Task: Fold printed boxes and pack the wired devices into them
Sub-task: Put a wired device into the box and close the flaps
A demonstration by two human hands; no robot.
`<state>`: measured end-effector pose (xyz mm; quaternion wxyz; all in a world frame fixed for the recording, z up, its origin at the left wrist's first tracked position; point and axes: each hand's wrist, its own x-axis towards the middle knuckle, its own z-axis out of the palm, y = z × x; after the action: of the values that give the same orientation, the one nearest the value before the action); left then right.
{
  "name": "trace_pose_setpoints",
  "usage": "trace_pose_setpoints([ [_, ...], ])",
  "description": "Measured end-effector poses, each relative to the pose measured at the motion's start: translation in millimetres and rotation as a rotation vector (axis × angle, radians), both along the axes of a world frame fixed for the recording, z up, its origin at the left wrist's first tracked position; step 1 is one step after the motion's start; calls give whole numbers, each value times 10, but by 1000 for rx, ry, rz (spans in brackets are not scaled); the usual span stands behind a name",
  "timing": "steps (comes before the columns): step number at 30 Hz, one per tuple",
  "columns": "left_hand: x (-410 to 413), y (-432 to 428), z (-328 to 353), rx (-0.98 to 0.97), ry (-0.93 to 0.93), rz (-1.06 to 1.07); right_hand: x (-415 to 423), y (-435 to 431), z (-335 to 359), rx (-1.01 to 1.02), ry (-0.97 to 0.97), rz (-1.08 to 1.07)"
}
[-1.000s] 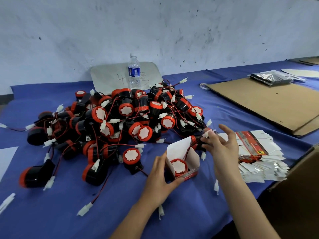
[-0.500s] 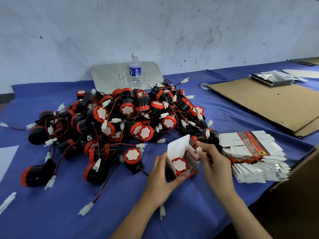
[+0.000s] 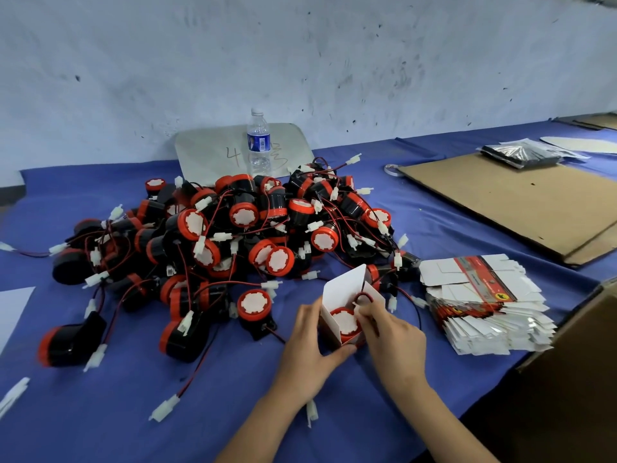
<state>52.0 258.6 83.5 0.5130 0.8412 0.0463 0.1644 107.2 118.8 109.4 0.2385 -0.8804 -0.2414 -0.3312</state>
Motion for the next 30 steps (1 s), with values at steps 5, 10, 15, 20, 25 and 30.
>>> trace_pose_setpoints([
  [5,11,-2,-11,4,-6,0,-10,-13,19,81,27,-47],
  [10,14,-11,-6,31,-18,-3,42,44,45,208,407,-114],
  [15,19,-19,-3,40,-23,0,78,81,90,260,434,-67],
  [20,13,-22,0,46,-33,-3,110,68,55,308,495,-52],
  [25,22,-24,3,37,-31,9,106,70,29,325,545,-84],
  [30,18,-21,-9,46,-26,15,149,50,48,350,631,-74],
])
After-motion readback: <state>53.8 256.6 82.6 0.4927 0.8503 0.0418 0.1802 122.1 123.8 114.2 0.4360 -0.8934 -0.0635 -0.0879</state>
